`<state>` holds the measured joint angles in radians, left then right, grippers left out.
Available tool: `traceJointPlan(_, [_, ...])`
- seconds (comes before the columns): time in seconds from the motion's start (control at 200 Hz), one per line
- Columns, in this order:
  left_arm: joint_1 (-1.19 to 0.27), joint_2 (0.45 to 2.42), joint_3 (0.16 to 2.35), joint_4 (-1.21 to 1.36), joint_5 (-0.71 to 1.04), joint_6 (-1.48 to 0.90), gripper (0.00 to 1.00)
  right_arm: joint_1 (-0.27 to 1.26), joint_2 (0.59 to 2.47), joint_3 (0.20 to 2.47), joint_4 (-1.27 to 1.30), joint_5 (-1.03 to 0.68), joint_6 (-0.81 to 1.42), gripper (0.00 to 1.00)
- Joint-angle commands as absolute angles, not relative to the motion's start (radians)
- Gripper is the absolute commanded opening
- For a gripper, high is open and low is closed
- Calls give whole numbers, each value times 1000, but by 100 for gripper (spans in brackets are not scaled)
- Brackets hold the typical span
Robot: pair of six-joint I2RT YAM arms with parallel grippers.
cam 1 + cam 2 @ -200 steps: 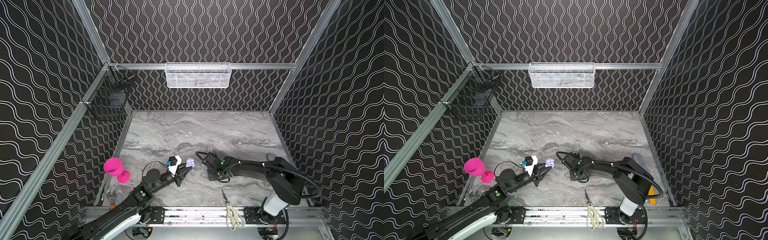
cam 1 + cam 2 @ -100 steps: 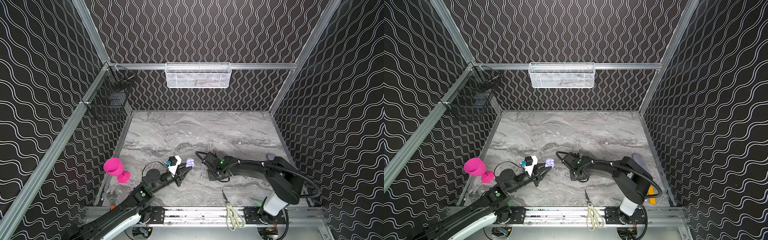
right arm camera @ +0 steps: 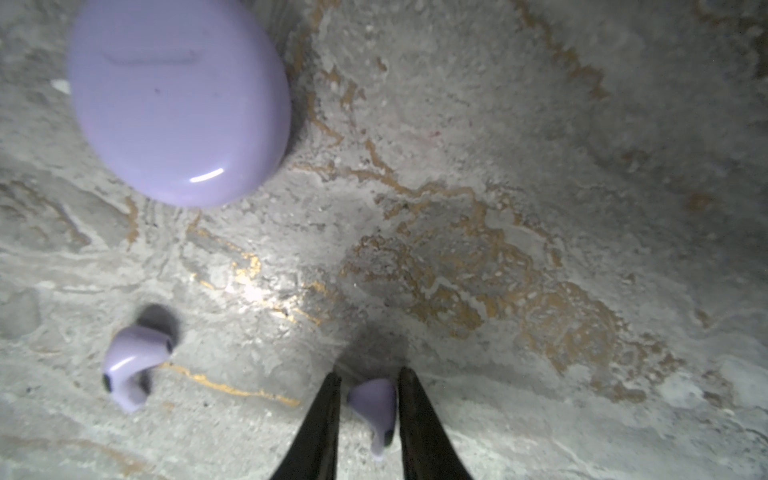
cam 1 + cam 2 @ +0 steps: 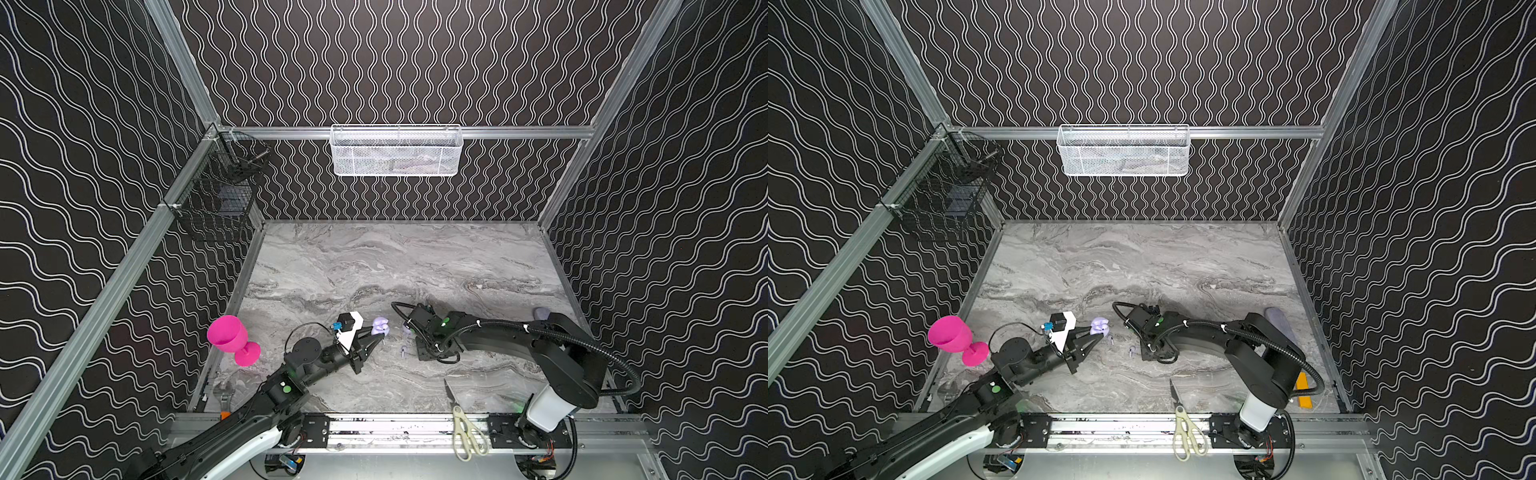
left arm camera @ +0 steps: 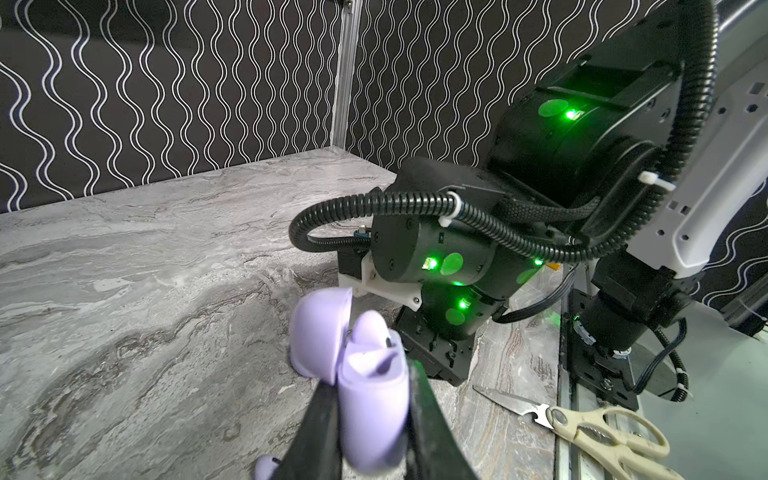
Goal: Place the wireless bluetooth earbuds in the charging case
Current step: 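Close the right gripper on the lavender earbud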
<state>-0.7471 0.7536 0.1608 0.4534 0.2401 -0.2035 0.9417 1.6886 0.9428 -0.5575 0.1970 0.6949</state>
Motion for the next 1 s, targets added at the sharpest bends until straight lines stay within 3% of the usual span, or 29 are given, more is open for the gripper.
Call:
traceJointPlan(0.0, [-745, 752, 169, 480, 241, -190, 15, 942, 1695, 947, -569, 195, 695, 26])
traceJointPlan(0.991, [-744, 754, 166, 492, 246, -192, 15, 942, 1669, 930, -560, 209, 689, 16])
